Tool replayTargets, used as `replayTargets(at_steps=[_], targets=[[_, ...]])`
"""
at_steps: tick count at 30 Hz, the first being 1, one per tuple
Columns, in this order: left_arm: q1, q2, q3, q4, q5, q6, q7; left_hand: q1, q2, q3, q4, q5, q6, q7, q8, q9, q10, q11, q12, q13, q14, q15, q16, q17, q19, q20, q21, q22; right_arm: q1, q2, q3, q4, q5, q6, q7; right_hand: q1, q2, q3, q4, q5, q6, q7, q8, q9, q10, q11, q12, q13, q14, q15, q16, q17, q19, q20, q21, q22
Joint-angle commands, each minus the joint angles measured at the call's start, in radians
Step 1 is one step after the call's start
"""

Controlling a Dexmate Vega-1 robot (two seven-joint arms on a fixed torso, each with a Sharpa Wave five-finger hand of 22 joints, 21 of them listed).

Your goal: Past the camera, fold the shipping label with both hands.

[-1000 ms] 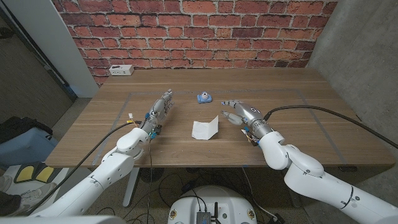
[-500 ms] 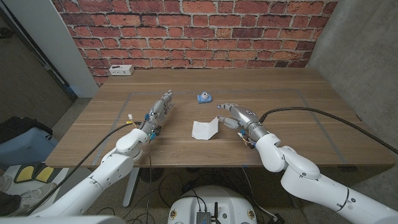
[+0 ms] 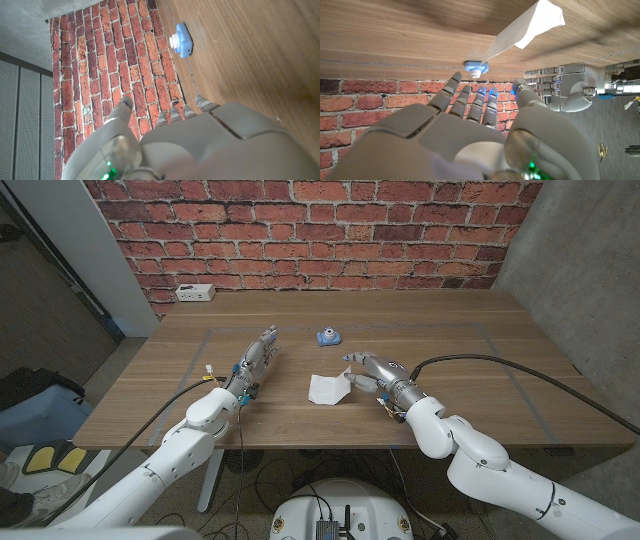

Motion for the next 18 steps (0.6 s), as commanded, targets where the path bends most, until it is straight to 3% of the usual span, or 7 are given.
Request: replayTargets(at_steps=[1,7,18], targets=[[0.004,-0.001,-0.001,0.002,-0.002,-0.004,-0.001,0.000,0.010,-0.004,-0.003,0.005,-0.011,0.001,0.005,0.003,-0.007,0.000,0.006,0.002,-0.022,0.001,0.006,0.004,-0.004,0.004,0.004,0.004,0.015,0.009,-0.021,0.010,-0.023,0.003,0.040,0.019,-0.002,0.005,-0.005,0.006,0.003,-0.009,-0.001,0.002,0.002,-0.012,-0.002,-0.001,-0.001,-0.057,-0.004,0.002,0.001,-0.008,0.003,0.004],[0.005,0.000,-0.001,0.001,-0.004,0.001,0.001,0.000,0.011,-0.004,-0.003,0.005,-0.011,0.001,0.005,0.003,-0.007,0.000,0.006,0.002,-0.022,0.000,0.006,0.004,-0.004,0.004,0.004,0.004,0.021,0.011,-0.025,0.017,-0.031,0.006,0.052,0.054,-0.007,0.006,-0.003,0.004,0.020,-0.029,0.003,0.002,0.016,-0.032,-0.002,-0.001,-0.071,-0.079,-0.026,0.004,-0.060,-0.046,-0.015,0.005],[0.000,-0.002,0.000,0.004,-0.005,0.005,0.000,0.000,0.010,-0.004,-0.003,0.005,-0.011,0.001,0.005,0.003,-0.007,-0.001,0.006,0.002,-0.021,-0.001,0.007,0.004,-0.003,0.003,0.004,0.004,0.043,0.021,-0.041,0.033,-0.036,-0.010,0.103,0.066,-0.004,0.005,0.000,0.004,0.032,-0.032,0.005,0.002,0.029,-0.041,-0.001,-0.001,-0.086,-0.076,-0.025,0.004,-0.075,-0.049,-0.014,0.005]])
